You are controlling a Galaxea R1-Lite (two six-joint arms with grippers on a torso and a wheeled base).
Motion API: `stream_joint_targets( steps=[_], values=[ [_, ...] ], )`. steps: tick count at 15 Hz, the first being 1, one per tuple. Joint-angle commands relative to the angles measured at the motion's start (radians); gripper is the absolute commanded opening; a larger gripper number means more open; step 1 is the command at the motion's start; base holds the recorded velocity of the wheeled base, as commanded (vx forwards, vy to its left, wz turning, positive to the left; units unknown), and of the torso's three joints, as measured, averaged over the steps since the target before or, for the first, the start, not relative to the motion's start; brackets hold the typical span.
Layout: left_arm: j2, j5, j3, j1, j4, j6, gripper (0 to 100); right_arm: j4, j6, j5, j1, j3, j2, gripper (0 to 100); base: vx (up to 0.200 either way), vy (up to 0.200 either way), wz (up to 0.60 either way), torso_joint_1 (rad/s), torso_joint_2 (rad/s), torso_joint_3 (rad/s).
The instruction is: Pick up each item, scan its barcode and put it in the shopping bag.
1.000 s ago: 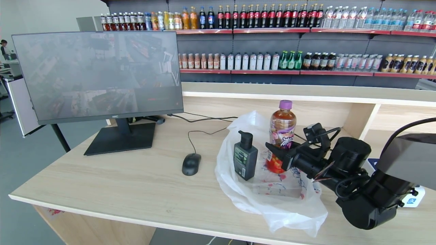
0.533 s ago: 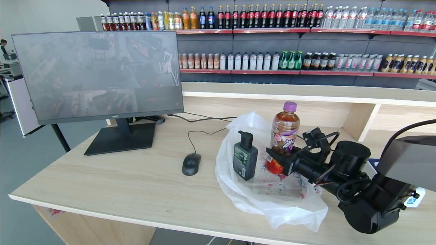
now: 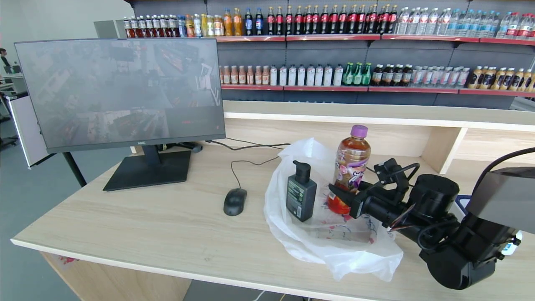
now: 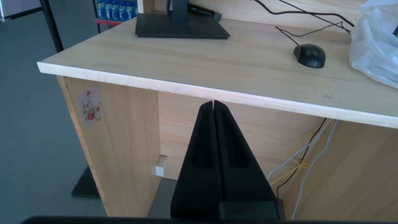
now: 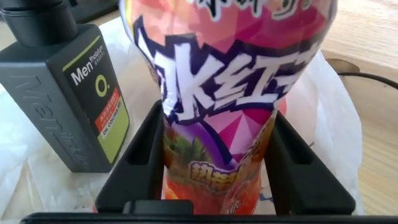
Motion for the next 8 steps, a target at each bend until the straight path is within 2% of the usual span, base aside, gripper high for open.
stream_joint_targets(
  steps=[1,3,8],
  values=[
    [0.000,0.000,0.000,0.000,0.000,-0.001,0,-0.004,-0.006,-0.001,-0.017,0.011,-0.016,100,0.000,0.000,0.00,0.000,0.00,0.000],
    [0.000,0.000,0.000,0.000,0.000,-0.001,0,-0.004,-0.006,-0.001,-0.043,0.011,-0.032,100,0.000,0.000,0.00,0.000,0.00,0.000],
    [0.000,0.000,0.000,0.000,0.000,-0.001,0,-0.004,-0.006,-0.001,-0.043,0.054,-0.128,100,0.000,0.000,0.00,0.000,0.00,0.000]
  ],
)
